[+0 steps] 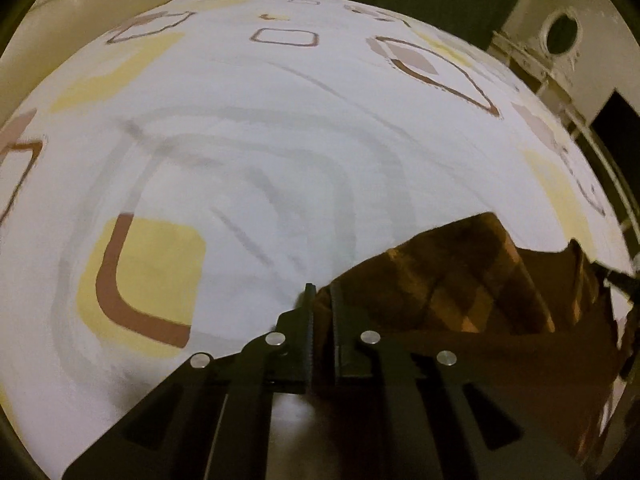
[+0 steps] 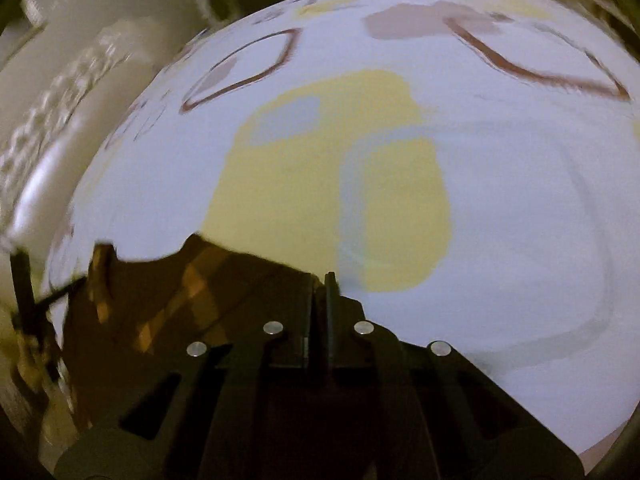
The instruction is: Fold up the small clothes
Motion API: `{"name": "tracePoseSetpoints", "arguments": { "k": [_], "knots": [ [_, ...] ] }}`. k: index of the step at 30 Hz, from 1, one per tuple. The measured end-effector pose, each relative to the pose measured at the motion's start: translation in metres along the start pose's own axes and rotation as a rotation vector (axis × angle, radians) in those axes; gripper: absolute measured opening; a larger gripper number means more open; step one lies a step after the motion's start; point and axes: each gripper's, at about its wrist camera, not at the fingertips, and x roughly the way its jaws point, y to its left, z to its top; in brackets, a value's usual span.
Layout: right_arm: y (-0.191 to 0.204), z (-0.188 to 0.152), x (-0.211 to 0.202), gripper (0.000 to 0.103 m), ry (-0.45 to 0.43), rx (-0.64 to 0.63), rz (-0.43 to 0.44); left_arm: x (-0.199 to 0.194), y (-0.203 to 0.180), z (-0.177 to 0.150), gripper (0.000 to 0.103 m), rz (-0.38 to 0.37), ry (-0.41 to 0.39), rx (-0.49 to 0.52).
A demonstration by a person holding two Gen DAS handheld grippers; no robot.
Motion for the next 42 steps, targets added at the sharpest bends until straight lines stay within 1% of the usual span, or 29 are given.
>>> {"name": "tracePoseSetpoints", "arguments": {
  "k": [4, 5, 7, 8, 9, 10, 11, 12, 13, 16, 17, 18, 21, 24, 27, 29, 32, 35, 37, 40, 42],
  "knots": [
    [-0.005, -0.004, -0.001, 0.006, -0.027, 0.033, 0.025, 0.001, -0.002, 0.001, 0.007, 0.007, -0.004, 0.011],
    [-0.008, -0.005, -0.003, 0.006, -0.038, 0.059, 0.04, 0.0, -0.004, 0.002, 0.007, 0.007, -0.007, 0.014],
    [-0.012, -0.008, -0.009, 0.011, -0.055, 0.096, 0.073, -0.001, -0.003, 0.001, 0.009, -0.009, -0.004, 0.019],
    [-0.013, -0.01, -0.016, 0.011, -0.074, 0.111, 0.083, -0.003, -0.002, 0.001, 0.01, -0.031, -0.002, 0.009],
    [-0.014, -0.015, -0.026, 0.014, -0.098, 0.13, 0.091, -0.007, 0.001, -0.001, 0.013, -0.066, 0.007, 0.0],
    [-0.013, -0.017, -0.035, 0.018, -0.112, 0.142, 0.108, -0.01, 0.003, -0.002, 0.017, -0.075, 0.011, -0.002],
    [-0.015, -0.026, -0.048, 0.022, -0.134, 0.155, 0.128, -0.017, 0.005, -0.006, 0.027, -0.079, 0.007, -0.002],
    [-0.014, -0.03, -0.055, 0.028, -0.144, 0.159, 0.137, -0.027, 0.007, -0.011, 0.037, -0.081, -0.007, -0.002],
    [-0.015, -0.04, -0.064, 0.03, -0.148, 0.163, 0.155, -0.034, 0.009, -0.017, 0.04, -0.083, -0.013, -0.003],
    [-0.01, -0.075, -0.086, 0.032, -0.116, 0.174, 0.191, -0.056, 0.014, -0.041, 0.043, -0.11, -0.01, -0.016],
    [-0.009, -0.087, -0.092, 0.033, -0.098, 0.175, 0.2, -0.065, 0.016, -0.053, 0.048, -0.117, -0.002, -0.021],
    [-0.008, -0.098, -0.098, 0.033, -0.085, 0.174, 0.203, -0.07, 0.017, -0.062, 0.05, -0.122, 0.005, -0.026],
    [-0.003, -0.135, -0.114, 0.036, -0.03, 0.165, 0.223, -0.093, 0.021, -0.105, 0.05, -0.141, 0.045, -0.038],
    [0.004, -0.169, -0.126, 0.039, 0.041, 0.135, 0.225, -0.109, 0.023, -0.137, 0.05, -0.157, 0.086, -0.048],
    [0.011, -0.201, -0.129, 0.04, 0.116, 0.121, 0.236, -0.12, 0.017, -0.16, 0.05, -0.158, 0.117, -0.037],
    [0.018, -0.222, -0.129, 0.04, 0.156, 0.106, 0.257, -0.125, 0.012, -0.172, 0.05, -0.165, 0.124, -0.022],
    [0.025, -0.239, -0.132, 0.04, 0.182, 0.073, 0.248, -0.126, 0.004, -0.185, 0.05, -0.176, 0.148, 0.003],
    [0.022, -0.248, -0.135, 0.04, 0.19, 0.081, 0.243, -0.122, 0.001, -0.194, 0.05, -0.172, 0.16, 0.011],
    [0.017, -0.254, -0.134, 0.04, 0.204, 0.093, 0.245, -0.12, 0.001, -0.2, 0.054, -0.178, 0.164, 0.004],
    [0.015, -0.264, -0.125, 0.041, 0.255, 0.096, 0.25, -0.121, -0.004, -0.207, 0.057, -0.177, 0.166, 0.012],
    [0.019, -0.269, -0.116, 0.041, 0.287, 0.07, 0.246, -0.121, -0.01, -0.211, 0.057, -0.178, 0.176, 0.046]
  ]
}}
